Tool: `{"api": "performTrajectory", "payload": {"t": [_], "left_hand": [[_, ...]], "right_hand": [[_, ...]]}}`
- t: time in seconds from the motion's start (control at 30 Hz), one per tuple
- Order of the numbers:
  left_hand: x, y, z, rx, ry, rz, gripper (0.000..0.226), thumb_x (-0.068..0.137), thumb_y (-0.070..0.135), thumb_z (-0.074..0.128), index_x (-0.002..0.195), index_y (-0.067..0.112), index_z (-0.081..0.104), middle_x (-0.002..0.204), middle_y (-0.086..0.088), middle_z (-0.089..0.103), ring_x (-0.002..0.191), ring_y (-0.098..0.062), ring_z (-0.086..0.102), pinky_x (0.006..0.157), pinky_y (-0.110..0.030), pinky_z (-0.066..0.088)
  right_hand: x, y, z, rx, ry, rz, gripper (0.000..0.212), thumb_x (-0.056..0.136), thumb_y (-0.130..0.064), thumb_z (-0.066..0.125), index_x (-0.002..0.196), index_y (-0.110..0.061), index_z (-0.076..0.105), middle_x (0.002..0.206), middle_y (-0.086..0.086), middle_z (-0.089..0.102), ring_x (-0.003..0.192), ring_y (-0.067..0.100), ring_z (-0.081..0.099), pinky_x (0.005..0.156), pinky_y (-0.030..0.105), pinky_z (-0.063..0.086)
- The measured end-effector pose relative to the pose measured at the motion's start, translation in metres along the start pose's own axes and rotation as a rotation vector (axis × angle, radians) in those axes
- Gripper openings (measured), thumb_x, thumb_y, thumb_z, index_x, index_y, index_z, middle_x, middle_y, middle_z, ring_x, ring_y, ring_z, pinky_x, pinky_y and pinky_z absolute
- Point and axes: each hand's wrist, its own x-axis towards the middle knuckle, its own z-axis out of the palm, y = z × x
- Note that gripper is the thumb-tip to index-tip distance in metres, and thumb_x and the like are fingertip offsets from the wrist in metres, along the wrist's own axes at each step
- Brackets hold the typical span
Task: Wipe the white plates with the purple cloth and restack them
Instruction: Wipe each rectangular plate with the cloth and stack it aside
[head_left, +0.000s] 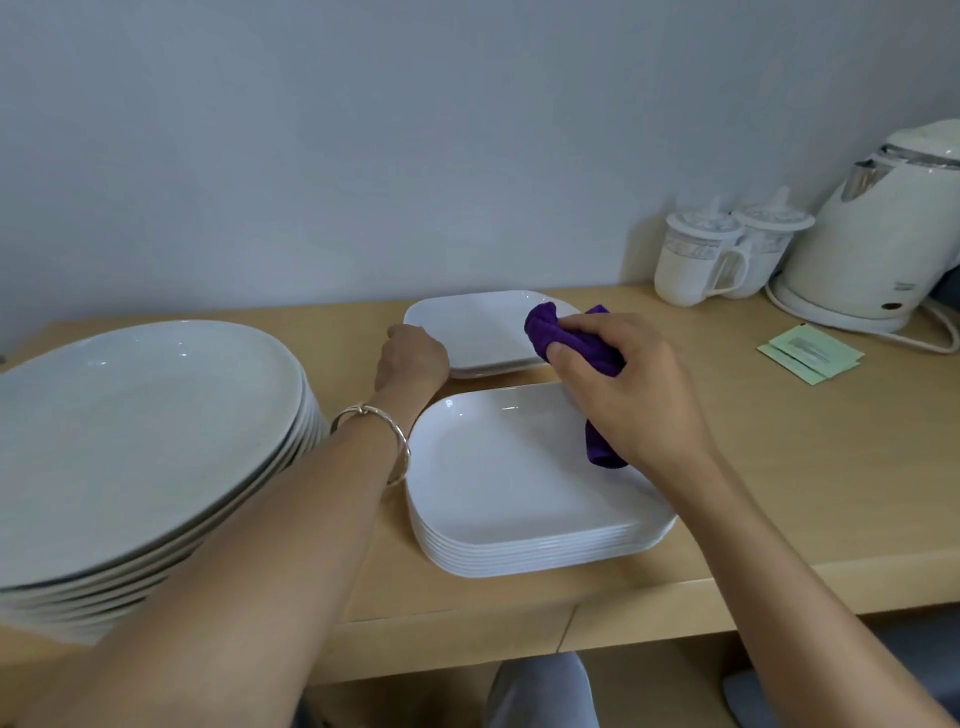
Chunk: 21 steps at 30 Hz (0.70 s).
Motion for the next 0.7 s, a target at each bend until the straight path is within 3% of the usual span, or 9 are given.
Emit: {"api": "performTrajectory", "payload": {"t": [0.13,0.33,0.53,0.7], "left_hand": [[0.002,-0.002,0.001,0.063,-0.063,0.034,0.048,0.106,0.032,0.036,0.139,-0.003,0.043,0.144,-0.023,0.046,0.133,-0.038,0.045,0.102,-0.038,0.038],[0.001,0.005,0.003,0.166,-0.115,0.093,0.047,0.106,0.033,0.04,0.134,-0.003,0.049,0.14,-0.023,0.052,0.13,-0.038,0.048,0.101,-0.039,0.04],[-0.006,0.007,-0.006,0.193,-0.105,0.071,0.056,0.104,0.041,0.038,0.14,-0.001,0.04,0.144,-0.022,0.047,0.133,-0.039,0.044,0.104,-0.04,0.037],[-0.046,0.018,-0.03,0.182,-0.032,0.296,0.051,0.105,0.04,0.037,0.14,0.004,0.041,0.141,-0.02,0.05,0.131,-0.037,0.046,0.103,-0.04,0.038]], "right_hand": [[-0.003,0.0,-0.003,0.022,-0.002,0.002,0.021,0.087,-0.028,0.062,0.107,-0.031,0.068,0.1,-0.019,0.058,0.095,-0.009,0.051,0.074,-0.001,0.035],[-0.009,0.0,-0.011,0.04,0.02,0.001,0.02,0.086,-0.028,0.064,0.104,-0.032,0.069,0.1,-0.02,0.06,0.094,-0.008,0.053,0.074,0.001,0.036],[-0.015,-0.007,-0.015,0.053,0.03,-0.02,0.019,0.085,-0.027,0.065,0.104,-0.031,0.069,0.099,-0.021,0.061,0.093,-0.009,0.053,0.073,-0.001,0.035],[-0.016,-0.015,-0.02,0.084,0.057,-0.012,0.017,0.086,-0.028,0.064,0.102,-0.033,0.069,0.096,-0.016,0.064,0.088,-0.004,0.057,0.073,0.007,0.039]]}}
